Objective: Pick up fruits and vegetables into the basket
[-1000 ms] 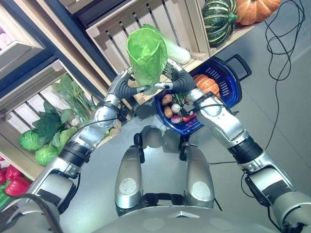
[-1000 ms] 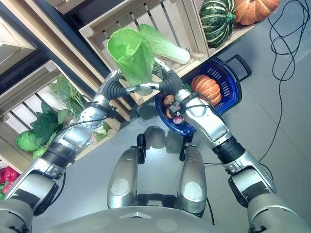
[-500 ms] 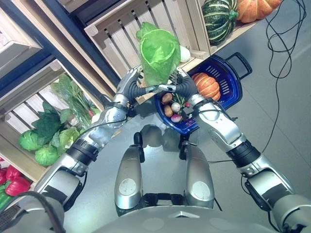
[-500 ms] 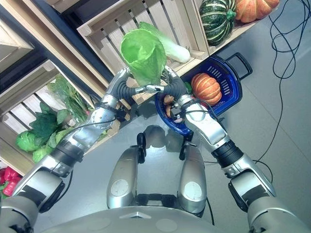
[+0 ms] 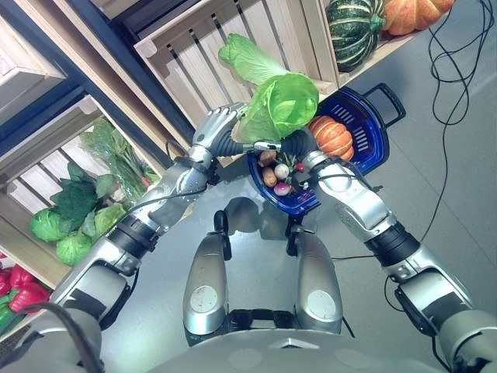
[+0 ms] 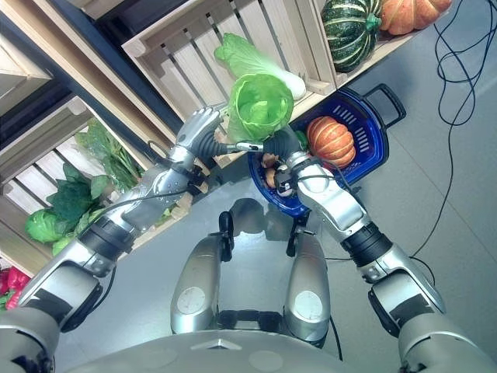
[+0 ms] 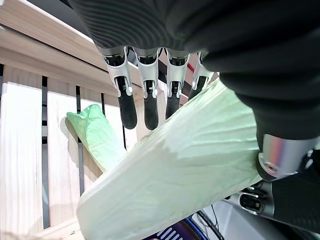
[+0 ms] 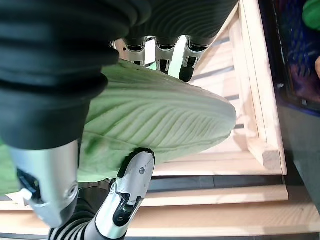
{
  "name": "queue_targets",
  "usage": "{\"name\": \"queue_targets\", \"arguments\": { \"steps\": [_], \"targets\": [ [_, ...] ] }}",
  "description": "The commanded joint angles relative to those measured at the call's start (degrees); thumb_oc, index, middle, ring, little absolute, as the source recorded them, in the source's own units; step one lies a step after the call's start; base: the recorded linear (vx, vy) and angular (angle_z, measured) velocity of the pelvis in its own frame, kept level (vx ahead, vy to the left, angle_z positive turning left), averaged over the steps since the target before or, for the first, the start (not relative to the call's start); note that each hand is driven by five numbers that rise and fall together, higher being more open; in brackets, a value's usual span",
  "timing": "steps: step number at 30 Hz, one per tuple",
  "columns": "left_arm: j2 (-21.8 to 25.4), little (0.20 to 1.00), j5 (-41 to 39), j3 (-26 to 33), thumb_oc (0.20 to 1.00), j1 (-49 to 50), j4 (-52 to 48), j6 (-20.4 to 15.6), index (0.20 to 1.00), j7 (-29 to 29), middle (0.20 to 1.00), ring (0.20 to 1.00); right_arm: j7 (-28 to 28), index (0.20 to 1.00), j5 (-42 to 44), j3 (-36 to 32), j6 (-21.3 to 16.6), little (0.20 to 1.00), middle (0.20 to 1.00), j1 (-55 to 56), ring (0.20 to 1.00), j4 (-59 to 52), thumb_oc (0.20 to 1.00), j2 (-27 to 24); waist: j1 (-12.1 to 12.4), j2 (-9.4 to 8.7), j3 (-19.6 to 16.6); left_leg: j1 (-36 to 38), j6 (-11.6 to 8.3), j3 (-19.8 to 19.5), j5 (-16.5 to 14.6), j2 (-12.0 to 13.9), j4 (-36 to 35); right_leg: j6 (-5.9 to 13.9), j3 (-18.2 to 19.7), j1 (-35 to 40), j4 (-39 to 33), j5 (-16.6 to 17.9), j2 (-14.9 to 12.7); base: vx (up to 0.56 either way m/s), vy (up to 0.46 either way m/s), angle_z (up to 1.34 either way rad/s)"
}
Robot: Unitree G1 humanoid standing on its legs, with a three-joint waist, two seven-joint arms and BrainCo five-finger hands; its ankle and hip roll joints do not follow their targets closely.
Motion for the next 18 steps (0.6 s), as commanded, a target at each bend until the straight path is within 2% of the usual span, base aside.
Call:
{"name": "queue_targets", "arguments": {
  "steps": [1,2,3,4,5,8,13,14,15,16,18],
  "targets": [
    [-1.6,0.2,3.9,-6.0,0.2,-0.3,-10.6,-3.5,0.2,-1.8,0.2,0.2,-0.1,1.0,-0.4,2.6,-1.8,1.0,1.0,-5.6,1.0,-8.3,1.0,3.1,0.3,-1.6,-3.1,0.0,2.26,3.2,-0.9,-1.3,-2.7,3.34,-0.2,5.2,-0.4,-5.4,-2.1,0.0,0.0,0.0],
    [-1.6,0.2,4.2,-6.3,0.2,-0.1,-10.7,-3.7,0.2,-2.3,0.2,0.2,0.1,1.0,-0.4,2.6,-1.8,1.0,1.0,-5.9,1.0,-8.4,1.0,3.1,0.4,-1.57,-3.0,0.0,2.24,3.2,-0.9,-1.3,-2.7,3.32,-0.2,5.3,-0.6,-5.4,-2.1,0.0,0.0,0.0],
    [-1.5,0.2,4.4,-6.5,0.2,0.1,-10.9,-3.9,0.2,-2.7,0.2,0.2,0.0,0.432,-0.2,2.7,-1.7,0.432,0.432,-6.1,0.432,-8.7,0.432,3.0,0.5,-1.54,-2.9,0.0,2.24,3.2,-1.0,-1.3,-2.8,3.37,-0.3,5.3,-0.6,-5.4,-2.2,0.0,0.0,0.0],
    [-1.4,0.2,4.3,-6.7,0.2,0.2,-11.0,-4.1,0.2,-2.9,0.2,0.2,0.0,0.225,-0.1,2.7,-1.7,0.225,0.225,-6.3,0.225,-8.9,0.225,2.9,0.5,-1.52,-2.9,0.1,2.22,3.2,-1.0,-1.3,-2.8,3.4,-0.4,5.4,-0.7,-5.4,-2.2,0.0,0.0,0.0],
    [-1.4,0.2,4.4,-6.9,0.2,0.4,-11.1,-4.1,0.2,-3.1,0.2,0.2,-0.1,0.2,0.1,2.9,-1.9,0.2,0.2,-6.6,0.2,-9.0,0.2,3.0,0.6,-1.47,-2.9,0.1,2.21,3.2,-1.1,-1.3,-2.8,3.42,-0.4,5.4,-0.7,-5.4,-2.2,0.0,0.0,0.0],
    [-1.5,0.2,4.6,-7.5,0.2,0.7,-11.2,-3.5,0.2,-3.2,0.2,0.2,-0.8,0.2,1.2,3.0,-2.6,0.2,0.2,-7.2,0.2,-9.7,0.2,2.9,0.8,-1.36,-2.8,0.2,2.17,3.2,-1.1,-1.3,-2.9,3.46,-0.6,5.6,-0.9,-5.3,-2.3,0.0,0.0,0.0],
    [-1.5,0.2,3.5,-8.1,0.2,1.1,-10.2,-0.5,0.2,-1.7,0.2,0.2,-3.8,0.2,3.2,2.1,-4.0,0.2,0.2,-8.2,0.2,-11.1,0.2,3.6,1.0,-1.23,-2.9,0.5,2.18,3.1,-1.3,-1.3,-3.2,3.51,-0.7,5.8,-1.1,-5.3,-2.4,0.0,-0.003,0.03],
    [-1.7,0.391,3.1,-8.0,0.391,1.3,-9.8,0.1,0.391,-1.4,0.391,0.391,-4.2,0.2,2.8,1.7,-4.2,0.2,0.2,-8.4,0.2,-11.2,0.2,3.8,1.1,-1.2,-2.9,0.6,2.17,3.2,-1.3,-1.2,-3.1,3.48,-0.7,5.9,-1.1,-5.3,-2.4,0.0,0.0,0.0],
    [-1.8,0.482,3.0,-8.0,0.482,1.4,-9.6,0.5,0.482,-1.3,0.482,0.482,-4.5,0.2,2.5,1.5,-4.2,0.2,0.2,-8.4,0.2,-11.3,0.2,3.9,1.1,-1.18,-2.9,0.6,2.16,3.2,-1.3,-1.2,-3.1,3.45,-0.8,5.9,-1.1,-5.3,-2.4,0.0,0.0,0.0],
    [-1.9,1.0,2.6,-7.8,1.0,1.9,-9.1,1.5,1.0,-0.8,1.0,1.0,-5.0,0.2,2.4,0.8,-4.4,0.2,0.2,-8.5,0.2,-11.6,0.2,3.9,1.1,-1.12,-2.9,0.5,2.1,3.1,-1.3,-1.2,-3.0,3.39,-0.7,5.9,-1.0,-5.3,-2.4,0.0,0.0,0.0],
    [-2.1,1.0,2.0,-7.9,1.0,2.4,-8.3,2.4,1.0,-0.1,1.0,1.0,-5.7,0.2,2.7,0.3,-4.5,0.2,0.2,-8.5,0.2,-12.1,0.2,3.9,1.0,-1.05,-2.9,0.4,2.09,3.1,-1.4,-1.2,-2.8,3.35,-0.7,5.8,-0.8,-5.4,-2.4,0.0,0.0,0.0]
  ]
}}
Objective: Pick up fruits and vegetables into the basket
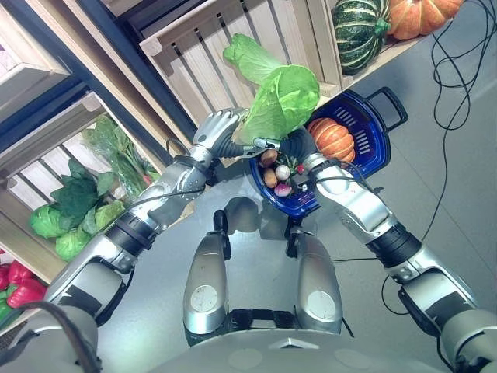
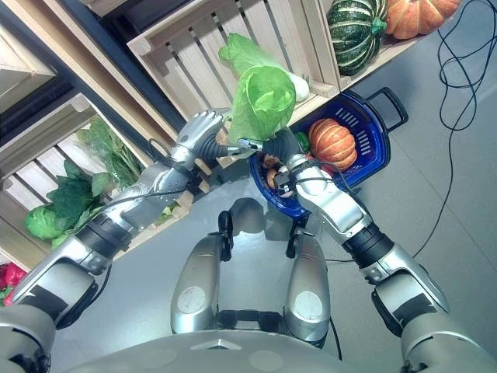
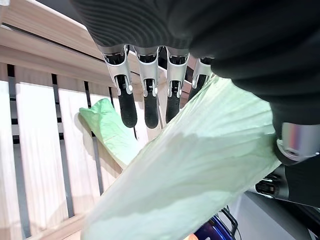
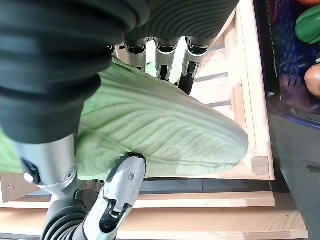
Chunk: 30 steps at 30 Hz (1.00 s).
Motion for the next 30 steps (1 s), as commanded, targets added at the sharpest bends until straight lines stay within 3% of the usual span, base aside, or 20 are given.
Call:
{"name": "queue_targets", "arguments": {
  "steps": [1,6,19,30],
  "targets": [
    [-2.8,1.0,-0.3,-6.1,1.0,2.6,-7.2,0.7,1.0,1.7,1.0,1.0,-1.8,0.2,2.4,-2.4,-5.9,0.2,0.2,-8.4,0.2,-11.1,0.2,4.9,0.3,-0.96,-3.0,0.5,2.06,2.9,-1.4,-1.5,-2.6,3.26,0.2,5.2,-0.1,-5.6,-2.5,0.0,0.0,0.0],
    [-2.8,1.0,-1.1,-5.4,1.0,4.7,-4.9,2.5,1.0,4.9,1.0,1.0,-2.4,0.2,3.0,-4.4,-5.5,0.2,0.2,-8.0,0.2,-12.5,0.2,4.2,0.3,-0.81,-3.1,0.5,1.99,2.9,-1.5,-1.4,-2.3,3.06,0.2,5.2,0.3,-6.0,-2.4,0.0,0.0,0.0],
    [-1.2,1.0,-2.2,-0.4,1.0,12.6,5.8,2.4,1.0,15.1,1.0,1.0,-2.5,0.2,0.1,-9.2,-7.1,0.2,0.2,-4.9,0.2,-16.9,0.2,1.6,0.2,-0.39,-3.1,1.0,1.63,3.2,-1.3,-1.0,-2.4,2.68,0.2,5.2,0.7,-6.4,-2.4,0.0,0.002,-0.01],
    [-0.5,1.0,-7.7,7.1,1.0,19.4,14.3,2.5,1.0,17.2,1.0,1.0,-1.1,0.2,-0.1,-14.7,-8.7,0.2,0.2,-0.7,0.2,-19.0,0.2,-0.6,-0.1,0.03,-3.4,1.0,1.45,3.7,-1.0,-0.4,-2.1,2.32,0.3,4.8,1.4,-6.9,-2.4,0.0,0.008,-0.02]
  ]
}}
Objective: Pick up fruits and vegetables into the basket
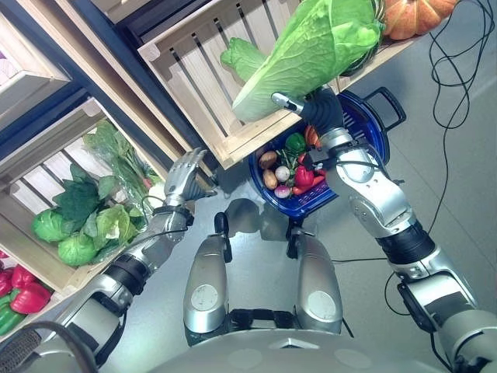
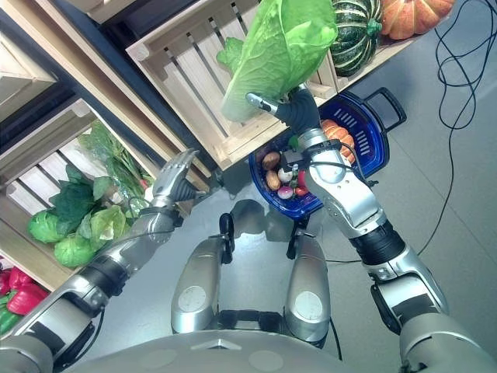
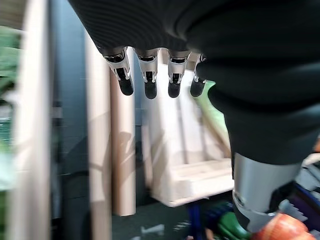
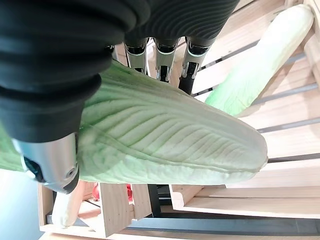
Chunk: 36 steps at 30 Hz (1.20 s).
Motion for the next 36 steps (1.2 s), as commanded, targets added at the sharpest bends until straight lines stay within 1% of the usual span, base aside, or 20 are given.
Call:
{"name": "queue_targets", "arguments": {
  "steps": [1,4,7,9,10,12,13,15,18,20,22,23,25,27,30,32,33,36],
  "targets": [
    [0.5,1.0,-3.5,3.3,1.0,4.1,-0.9,-1.7,1.0,1.1,1.0,1.0,0.2,0.2,-1.1,-5.5,-6.5,0.2,0.2,0.1,0.2,-9.5,0.2,-0.6,-0.1,-0.02,-3.4,-1.0,1.42,2.1,-1.9,-0.4,-0.1,2.36,-1.0,4.6,1.9,-7.3,-2.3,0.0,0.0,0.0],
    [0.9,1.0,-4.8,5.3,1.0,6.6,-0.6,-4.1,1.0,-1.4,1.0,1.0,-0.4,0.2,-1.9,-8.5,-8.1,0.2,0.2,2.6,0.2,-9.6,0.2,-2.1,-0.2,0.05,-3.3,-1.3,1.49,2.3,-2.0,-0.3,0.0,2.3,-1.0,4.1,2.2,-7.5,-2.2,0.0,0.0,0.0],
    [1.5,1.0,-6.8,7.2,1.0,10.0,-2.4,-6.7,1.0,-6.5,1.0,1.0,-2.0,0.2,-3.7,-12.5,-9.7,0.2,0.2,6.2,0.2,-9.6,0.2,-3.9,-0.5,0.37,-2.9,-1.7,1.55,2.5,-1.9,-0.2,-0.1,2.21,-1.1,3.3,2.8,-7.7,-2.0,-0.04,-0.006,0.0],
    [1.8,1.0,-8.0,7.9,1.0,11.9,-3.5,-8.1,1.0,-8.5,1.0,1.0,-2.6,0.2,-4.4,-14.2,-10.8,0.2,0.2,8.1,0.2,-9.4,0.2,-4.7,-0.6,0.58,-2.7,-2.0,1.59,2.6,-1.9,-0.1,-0.1,2.15,-1.2,2.8,3.1,-7.8,-1.9,-0.07,0.0,-0.02],
    [2.0,1.0,-10.7,8.9,1.0,13.9,-4.8,-9.5,1.0,-11.6,1.0,1.0,-3.8,0.2,-5.3,-16.2,-11.9,0.2,0.2,10.4,0.2,-8.8,0.2,-5.8,-0.9,0.91,-2.2,-2.4,1.64,2.7,-1.7,-0.1,-0.2,2.06,-1.3,2.1,3.5,-7.9,-1.8,-0.11,-0.004,-0.04],
    [1.9,1.0,-12.5,9.6,1.0,15.5,-5.8,-10.2,1.0,-13.2,1.0,1.0,-4.6,0.2,-6.2,-17.5,-12.5,0.2,0.2,12.0,0.2,-8.1,0.2,-6.3,-1.0,1.22,-1.7,-2.9,1.64,2.8,-1.5,0.0,-0.2,1.91,-1.5,1.4,4.0,-8.1,-1.6,-0.11,-0.012,-0.04],
    [1.8,1.0,-15.0,10.8,1.0,18.0,-7.1,-11.1,1.0,-15.1,1.0,1.0,-6.2,0.2,-6.5,-19.3,-13.7,0.2,0.2,14.2,0.2,-6.2,0.2,-6.8,-1.1,1.63,-1.7,-4.2,1.65,3.0,-1.3,0.2,0.0,1.6,-1.8,0.1,4.8,-8.5,-1.4,-0.11,-0.025,-0.05],
    [2.0,1.0,-17.2,11.6,1.0,19.6,-8.0,-11.5,1.0,-16.6,1.0,1.0,-8.0,0.2,-7.2,-20.5,-14.2,0.2,0.2,15.7,0.2,-4.3,0.2,-7.1,-1.1,2.08,-1.7,-5.4,1.66,3.0,-1.0,0.3,0.0,1.36,-2.1,-1.3,5.6,-8.8,-1.3,-0.11,-0.03,-0.05],
    [2.3,1.0,-19.4,12.6,1.0,22.1,-9.6,-11.4,1.0,-15.6,1.0,1.0,-10.2,0.2,-6.6,-22.3,-15.1,0.2,0.2,18.1,0.2,-0.4,0.2,-7.0,-1.0,2.89,-1.7,-7.5,1.7,3.0,-0.5,0.2,0.1,0.91,-2.6,-3.9,7.3,-9.5,-1.2,-0.08,-0.028,-0.02],
    [2.3,1.0,-20.1,13.1,1.0,22.9,-9.8,-11.6,1.0,-15.1,1.0,1.0,-10.8,0.2,-6.1,-22.8,-15.4,0.2,0.2,18.8,0.2,1.2,0.2,-6.9,-0.9,3.16,-1.7,-8.3,1.72,2.9,-0.4,0.1,0.1,0.77,-2.7,-4.7,7.8,-9.7,-1.2,-0.06,-0.03,0.02],
    [2.3,1.0,-22.9,14.3,1.0,24.5,-10.5,-11.5,1.0,-14.0,1.0,1.0,-12.6,0.2,-5.3,-23.5,-16.3,0.2,0.2,20.0,0.2,5.4,0.2,-6.2,-0.6,3.89,-1.7,-10.3,1.77,2.7,0.0,-0.2,0.3,0.39,-3.1,-6.9,9.1,-10.1,-1.3,-0.04,-0.053,0.03],
    [2.1,1.0,-24.0,14.7,1.0,25.1,-10.5,-11.6,1.0,-13.5,1.0,1.0,-12.9,0.2,-5.1,-23.7,-16.8,0.2,0.2,20.3,0.2,7.5,0.2,-5.7,-0.4,4.2,-1.7,-10.2,1.36,2.0,-1.3,-0.4,0.7,0.86,-2.5,-7.0,10.2,-11.7,-1.2,0.0,-0.056,0.04],
    [1.8,1.0,-26.4,15.7,1.0,25.9,-10.3,-11.5,1.0,-12.5,1.0,1.0,-13.0,0.2,-2.7,-23.9,-17.7,0.2,0.2,20.2,0.2,11.6,0.2,-4.7,0.2,4.82,-1.7,-11.8,1.48,1.7,-1.0,-0.9,0.9,0.71,-2.8,-9.0,11.4,-12.1,-1.4,-0.03,-0.053,0.14],
    [1.6,1.0,-28.0,16.2,1.0,26.0,-9.9,-11.3,1.0,-12.5,1.0,1.0,-12.7,0.2,-0.6,-23.9,-17.9,0.2,0.2,19.5,0.2,14.2,0.2,-4.7,0.6,5.37,-1.7,-12.8,1.53,1.7,-0.7,-1.2,1.0,0.58,-3.1,-10.3,12.3,-12.4,-1.6,-0.05,-0.033,0.08],
    [0.5,1.0,-32.5,16.9,1.0,26.2,-8.1,-11.0,1.0,-13.1,1.0,1.0,-11.9,0.2,3.6,-23.7,-17.2,0.2,0.2,17.2,0.2,19.8,0.2,-4.4,1.6,6.6,-1.7,-14.8,1.63,1.4,-0.2,-1.9,1.4,0.2,-3.4,-12.7,14.2,-12.9,-1.9,-0.05,-0.028,0.12],
    [-0.3,1.0,-35.6,17.1,1.0,26.1,-6.5,-10.9,1.0,-13.2,1.0,1.0,-10.6,0.2,6.6,-23.6,-17.4,0.2,0.2,14.3,0.2,26.0,0.2,-4.5,2.7,7.79,-1.7,-16.6,1.78,1.1,0.1,-2.6,1.7,-0.05,-3.7,-14.9,15.9,-13.4,-2.2,-0.04,-0.034,0.16],
    [-0.6,1.0,-36.4,17.1,1.0,26.0,-6.1,-10.7,1.0,-13.1,1.0,1.0,-10.3,0.2,7.5,-23.5,-17.2,0.2,0.2,13.7,0.2,27.1,0.2,-4.6,2.9,8.02,-1.7,-16.9,1.82,1.0,0.2,-2.8,1.8,-0.09,-3.7,-15.4,16.3,-13.5,-2.2,-0.03,-0.027,0.12],
    [-2.0,1.0,-39.7,17.6,1.0,25.9,-3.9,-9.0,1.0,-14.3,1.0,1.0,-8.9,0.2,11.7,-23.7,-16.4,0.2,0.2,9.7,0.2,34.6,0.2,-5.5,4.4,9.56,-1.7,-19.0,2.14,0.6,0.9,-3.8,1.7,-0.33,-3.9,-18.1,17.9,-13.8,-2.8,-0.03,-0.035,0.17]
  ]
}}
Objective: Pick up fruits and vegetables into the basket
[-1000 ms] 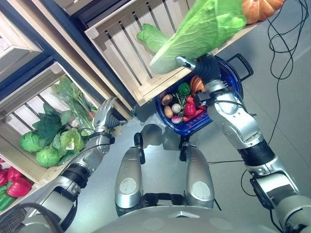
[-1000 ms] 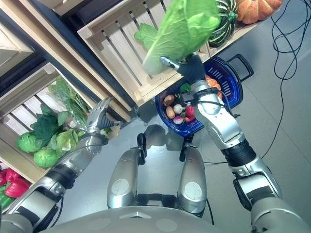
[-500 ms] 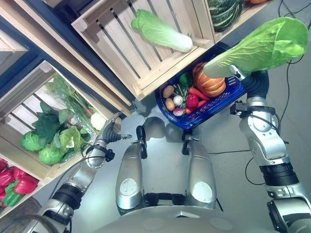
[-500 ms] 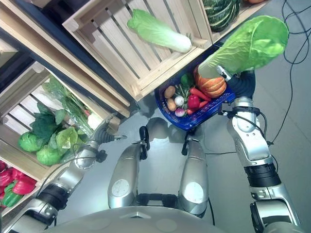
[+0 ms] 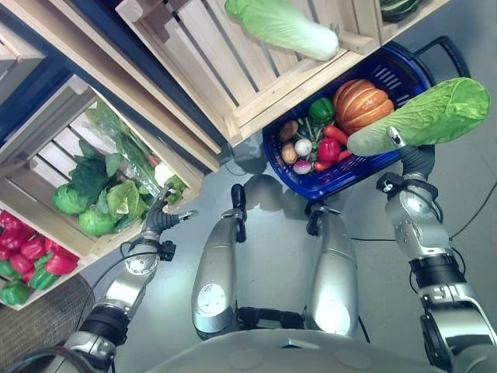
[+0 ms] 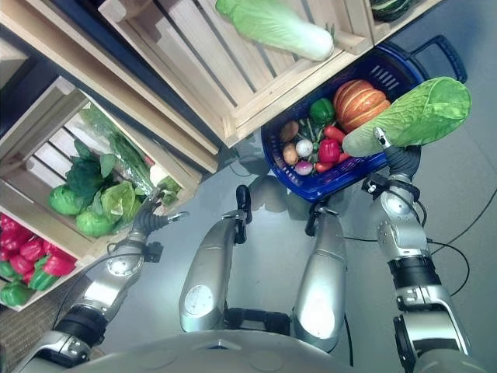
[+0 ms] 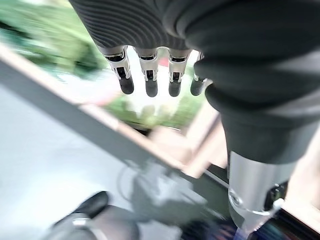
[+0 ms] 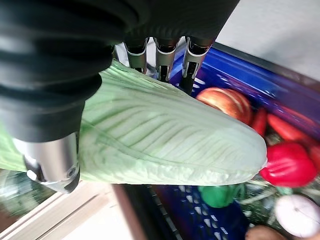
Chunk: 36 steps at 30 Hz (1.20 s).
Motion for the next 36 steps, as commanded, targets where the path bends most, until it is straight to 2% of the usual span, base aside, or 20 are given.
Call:
{"name": "queue_targets", "arguments": {
  "steps": [1,4,8,12,16,22,29,30,31,32,36],
  "targets": [
    [-0.2,1.0,-4.3,1.3,1.0,6.1,0.0,0.9,1.0,-0.4,1.0,1.0,2.5,0.2,4.6,-3.0,-3.1,0.2,0.2,-1.2,0.2,1.8,0.2,-3.1,1.5,3.74,-2.5,-4.4,3.95,1.4,-2.2,-2.7,1.4,2.41,-2.4,1.8,3.5,-7.2,0.7,-0.03,-0.043,0.22],
    [-1.4,1.0,-7.2,1.5,1.0,6.7,2.4,2.1,1.0,-1.8,1.0,1.0,5.5,0.2,9.1,-3.0,-2.5,0.2,0.2,-4.2,0.2,7.6,0.2,-4.0,2.6,5.17,-2.5,-5.8,4.17,1.1,-1.6,-3.5,1.2,2.1,-2.6,-0.1,4.4,-7.1,0.3,-0.02,-0.031,0.18],
    [-2.5,1.0,-6.7,1.9,1.0,7.8,5.0,1.2,1.0,-3.0,1.0,1.0,9.7,0.2,14.3,-3.0,-0.7,0.2,0.2,-8.2,0.2,14.5,0.2,-5.6,3.7,7.23,-2.5,-8.4,4.57,0.7,-1.1,-4.4,1.9,1.5,-2.4,-3.4,6.5,-7.6,-0.2,0.0,0.003,0.18],
    [-2.5,1.0,-5.3,1.5,1.0,8.5,5.5,0.6,1.0,-3.2,1.0,1.0,10.6,0.2,19.5,-2.7,1.8,0.2,0.2,-11.2,0.2,19.6,0.2,-7.1,4.4,8.75,-2.5,-10.4,4.93,0.6,-1.0,-5.1,2.9,1.05,-1.8,-6.2,8.3,-8.0,-0.5,0.01,0.031,0.11],
    [-2.4,1.0,-4.4,0.8,1.0,9.3,5.9,-1.2,1.0,-3.5,1.0,1.0,10.5,0.2,21.1,-2.6,4.0,0.2,0.2,-13.6,0.2,25.8,0.2,-8.3,5.0,10.14,-2.5,-11.9,5.44,0.3,-1.2,-5.7,3.7,0.73,-1.2,-8.3,9.8,-8.5,-0.6,0.01,0.047,0.02],
    [-1.4,1.0,-3.2,-0.3,1.0,8.3,5.1,-3.1,1.0,-2.5,1.0,1.0,11.8,0.2,22.8,-3.2,7.5,0.2,0.2,-15.9,0.2,34.7,0.2,-9.9,5.5,11.21,-2.5,-13.8,5.99,0.0,-1.2,-6.0,4.6,0.63,-0.5,-10.7,10.7,-8.5,-0.6,0.0,0.025,0.02],
    [-0.2,1.0,-3.8,-1.6,1.0,6.6,3.9,-3.8,1.0,-0.6,1.0,1.0,11.7,0.2,23.1,-3.2,8.7,0.2,0.2,-16.5,0.2,39.6,0.2,-9.8,5.7,11.15,-2.5,-15.5,6.46,-0.7,-1.5,-6.1,5.5,0.64,0.0,-12.4,11.0,-8.3,0.0,0.0,-0.005,0.0],
    [0.2,1.0,-3.3,-1.8,1.0,6.4,3.4,-4.6,1.0,0.3,1.0,1.0,11.6,0.269,23.1,-3.3,8.9,0.269,0.269,-16.4,0.269,40.2,0.269,-9.6,5.7,11.07,-2.5,-15.8,6.54,-0.9,-1.6,-6.1,5.7,0.64,0.1,-12.6,11.0,-8.2,0.2,-0.01,-0.037,0.01],
    [0.5,1.0,-2.8,-1.8,1.0,6.1,2.8,-5.3,1.0,1.1,1.0,1.0,10.7,0.834,22.9,-3.2,8.9,0.834,0.834,-16.6,0.834,40.3,0.834,-9.6,5.7,11.01,-2.5,-15.9,6.56,-1.0,-1.5,-6.0,5.6,0.63,0.2,-12.7,10.9,-8.1,0.4,-0.02,-0.038,0.0],
    [0.6,1.0,-2.5,-1.8,1.0,6.0,2.4,-6.0,1.0,1.6,1.0,1.0,10.0,1.0,22.5,-3.1,8.6,1.0,1.0,-16.6,1.0,40.2,1.0,-9.6,5.7,10.97,-2.5,-15.9,6.57,-1.0,-1.5,-6.0,5.6,0.61,0.2,-12.6,10.7,-8.0,0.5,0.0,0.0,0.0],
    [1.8,1.0,-0.4,-1.3,1.0,5.1,-0.4,-9.0,1.0,4.6,1.0,1.0,8.8,1.0,21.2,-3.0,5.6,1.0,1.0,-15.9,1.0,39.9,1.0,-9.2,5.4,10.52,-2.5,-15.5,6.59,-1.2,-1.6,-5.9,5.3,0.63,0.4,-12.2,10.3,-7.9,1.0,0.0,-0.004,-0.01]
  ]
}}
